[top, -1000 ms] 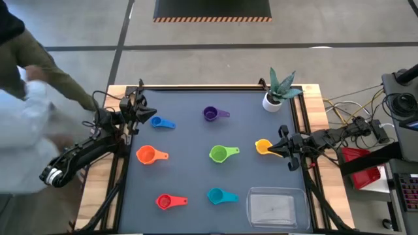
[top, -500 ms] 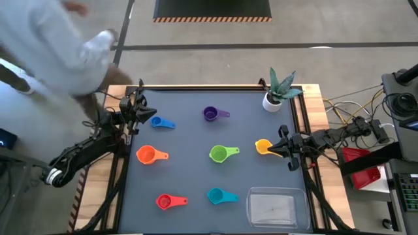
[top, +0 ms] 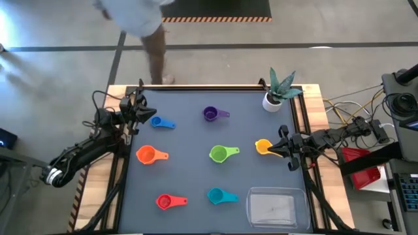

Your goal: Nest measuring cups in basket

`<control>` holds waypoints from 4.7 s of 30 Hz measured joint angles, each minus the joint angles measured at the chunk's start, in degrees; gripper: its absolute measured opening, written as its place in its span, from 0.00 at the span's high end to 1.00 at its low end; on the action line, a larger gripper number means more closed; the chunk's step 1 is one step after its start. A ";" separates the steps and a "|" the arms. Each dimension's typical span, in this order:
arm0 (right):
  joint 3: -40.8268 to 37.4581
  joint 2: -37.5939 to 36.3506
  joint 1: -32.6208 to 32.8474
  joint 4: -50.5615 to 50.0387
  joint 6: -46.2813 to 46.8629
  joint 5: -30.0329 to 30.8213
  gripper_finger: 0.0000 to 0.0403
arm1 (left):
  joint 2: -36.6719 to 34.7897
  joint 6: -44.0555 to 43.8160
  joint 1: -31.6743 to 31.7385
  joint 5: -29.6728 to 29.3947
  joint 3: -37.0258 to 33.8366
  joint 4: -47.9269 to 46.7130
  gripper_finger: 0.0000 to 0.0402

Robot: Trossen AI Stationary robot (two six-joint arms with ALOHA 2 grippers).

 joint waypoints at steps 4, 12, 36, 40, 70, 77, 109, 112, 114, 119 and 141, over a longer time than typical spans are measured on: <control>0.01 0.00 -0.01 -0.01 0.00 -0.01 0.98 | 0.00 0.01 0.00 0.00 0.00 0.00 1.00; 0.01 0.00 0.00 0.01 0.00 0.01 0.98 | -0.01 0.00 0.00 0.00 0.01 0.01 1.00; -0.01 0.00 0.00 0.01 0.00 0.00 0.98 | 0.00 -0.01 0.00 0.00 0.02 0.02 1.00; 0.00 0.01 -0.01 0.00 0.00 0.00 0.98 | -0.01 0.00 0.00 0.00 0.01 0.00 1.00; 0.01 0.02 -0.02 -0.01 0.00 0.01 0.98 | -0.02 0.01 0.00 0.00 0.02 0.02 1.00; 0.01 0.00 0.00 0.01 0.00 -0.01 0.98 | -0.01 0.01 0.00 0.00 0.01 0.00 1.00; -0.01 0.02 -0.02 0.01 0.00 0.01 0.98 | 0.00 18.93 0.07 0.24 0.02 -0.03 1.00; 0.01 0.00 -0.01 0.01 -0.01 0.01 0.98 | -0.01 21.55 0.07 0.24 0.00 -0.03 1.00; 0.01 0.01 -0.02 0.01 0.00 -0.01 0.98 | -0.02 21.54 0.07 0.24 0.02 -0.03 1.00; 0.01 0.00 0.00 -0.01 0.00 -0.01 0.98 | -0.02 21.54 0.07 0.24 0.00 -0.03 1.00; 0.01 0.01 0.00 0.00 0.00 -0.01 0.98 | -0.02 -1.63 0.07 -2.99 3.45 -0.07 1.00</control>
